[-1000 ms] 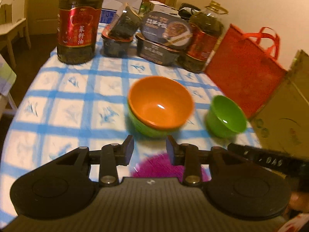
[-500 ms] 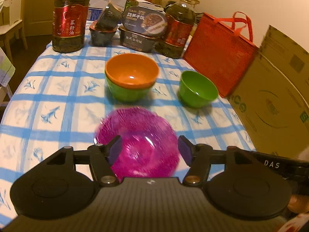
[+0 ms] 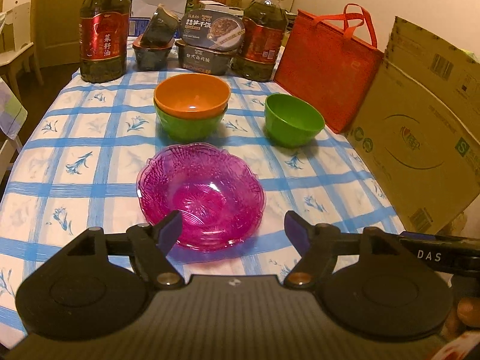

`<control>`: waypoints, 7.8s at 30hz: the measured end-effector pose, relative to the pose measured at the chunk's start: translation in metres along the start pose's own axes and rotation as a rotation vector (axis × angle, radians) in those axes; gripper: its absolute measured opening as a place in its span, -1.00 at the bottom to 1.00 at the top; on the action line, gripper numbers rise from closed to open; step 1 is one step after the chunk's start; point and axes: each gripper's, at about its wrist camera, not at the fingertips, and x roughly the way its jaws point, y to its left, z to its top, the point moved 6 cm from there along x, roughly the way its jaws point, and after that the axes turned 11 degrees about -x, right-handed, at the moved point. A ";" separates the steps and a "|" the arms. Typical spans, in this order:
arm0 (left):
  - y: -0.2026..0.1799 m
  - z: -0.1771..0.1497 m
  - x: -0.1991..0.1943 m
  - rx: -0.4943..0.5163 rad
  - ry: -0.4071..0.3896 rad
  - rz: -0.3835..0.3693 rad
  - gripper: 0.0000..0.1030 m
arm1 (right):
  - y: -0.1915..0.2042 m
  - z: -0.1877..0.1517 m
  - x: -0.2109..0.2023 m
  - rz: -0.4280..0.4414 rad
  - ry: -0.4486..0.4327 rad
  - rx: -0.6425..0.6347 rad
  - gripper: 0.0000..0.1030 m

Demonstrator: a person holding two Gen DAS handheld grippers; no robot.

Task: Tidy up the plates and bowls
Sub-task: 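Move both tools toward the remaining single green bowl, then close the left tool on the green bowl rim while the right tool pinches it too, then carry the green bowl with both tools over the orange-and-green bowl stack, then lower the green bowl into the orange bowl with both tools, then open both tools and pull back from the bowl stack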

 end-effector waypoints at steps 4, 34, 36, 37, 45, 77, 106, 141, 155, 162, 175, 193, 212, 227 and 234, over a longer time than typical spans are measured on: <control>-0.004 -0.002 0.001 0.004 0.005 -0.007 0.41 | -0.004 0.000 0.001 0.000 0.003 0.010 0.37; -0.064 0.055 0.096 0.000 0.043 -0.069 0.54 | -0.073 0.065 0.052 0.021 -0.036 0.097 0.37; -0.071 0.070 0.113 -0.003 0.042 -0.076 0.54 | -0.081 0.080 0.065 0.028 -0.041 0.093 0.36; -0.074 0.076 0.122 -0.001 0.046 -0.075 0.54 | -0.085 0.087 0.071 0.031 -0.039 0.094 0.36; -0.087 0.117 0.206 -0.023 0.084 -0.044 0.53 | -0.118 0.145 0.131 0.045 -0.038 0.082 0.35; -0.103 0.134 0.322 -0.019 0.176 0.030 -0.69 | -0.135 0.193 0.264 0.125 0.094 0.108 -0.78; -0.046 0.090 0.122 -0.096 0.107 -0.015 -0.72 | -0.028 0.132 0.089 0.153 0.016 0.033 -0.77; 0.067 0.218 0.160 -0.161 0.041 0.107 -0.71 | 0.097 0.258 0.191 0.254 0.024 -0.086 -0.77; 0.091 0.204 0.209 -0.162 0.113 0.127 -0.71 | 0.102 0.246 0.247 0.230 0.102 -0.130 -0.78; 0.095 0.200 0.215 -0.157 0.120 0.133 -0.70 | 0.102 0.243 0.255 0.233 0.112 -0.131 -0.78; 0.095 0.199 0.215 -0.139 0.115 0.100 -0.62 | 0.101 0.247 0.251 0.222 0.067 -0.154 -0.58; 0.095 0.202 0.207 -0.143 0.090 0.080 -0.61 | 0.083 0.245 0.256 0.263 0.057 -0.067 -0.93; 0.114 0.153 0.110 -0.212 -0.009 0.108 -0.06 | 0.076 0.173 0.171 0.244 0.024 -0.046 -0.09; 0.099 0.034 0.000 -0.120 -0.102 0.200 0.52 | 0.078 0.045 0.059 0.236 0.002 -0.053 0.31; 0.097 -0.005 -0.029 -0.094 -0.088 0.214 0.53 | 0.079 0.011 0.031 0.191 0.010 -0.093 0.39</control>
